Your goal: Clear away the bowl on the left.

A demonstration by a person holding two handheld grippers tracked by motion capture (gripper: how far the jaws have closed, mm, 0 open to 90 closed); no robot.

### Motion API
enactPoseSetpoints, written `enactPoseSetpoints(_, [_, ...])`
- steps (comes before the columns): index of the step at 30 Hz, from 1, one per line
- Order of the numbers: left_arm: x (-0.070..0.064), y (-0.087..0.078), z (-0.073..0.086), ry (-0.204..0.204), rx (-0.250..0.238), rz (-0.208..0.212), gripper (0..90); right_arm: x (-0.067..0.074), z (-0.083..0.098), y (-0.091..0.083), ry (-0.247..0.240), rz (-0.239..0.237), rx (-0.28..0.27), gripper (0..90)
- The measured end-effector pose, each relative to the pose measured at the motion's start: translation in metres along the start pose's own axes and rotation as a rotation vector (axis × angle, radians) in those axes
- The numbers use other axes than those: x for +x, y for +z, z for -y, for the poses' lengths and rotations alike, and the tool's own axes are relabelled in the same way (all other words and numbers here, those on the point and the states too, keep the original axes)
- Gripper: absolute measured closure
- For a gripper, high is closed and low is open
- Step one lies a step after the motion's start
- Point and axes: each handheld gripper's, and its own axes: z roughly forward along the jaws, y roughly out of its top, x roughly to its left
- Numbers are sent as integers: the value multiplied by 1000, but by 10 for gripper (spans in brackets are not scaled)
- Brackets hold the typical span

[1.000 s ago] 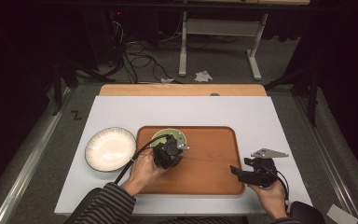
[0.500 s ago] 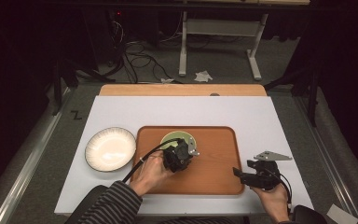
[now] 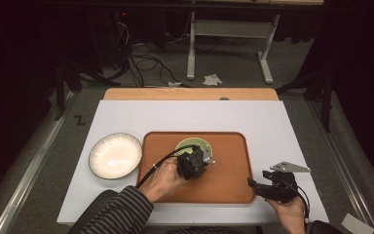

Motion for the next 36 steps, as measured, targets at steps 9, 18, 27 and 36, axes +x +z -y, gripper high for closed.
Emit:
enactPoseSetpoints(9, [-1,5,-2,20,1,-5,843,0,4,-3,13,11,1,336])
enactPoseSetpoints(18, [-6,11,-1,61,28,-22,843,0,4,-2,11,5,7,333])
enactPoseSetpoints(27, [-4,13,1,46,17,-3,833,0,3,-1,7,3,11,332])
enactPoseSetpoints(36, [-5,16,2,55,35,-15,831,0,3,0,3,-1,15,332])
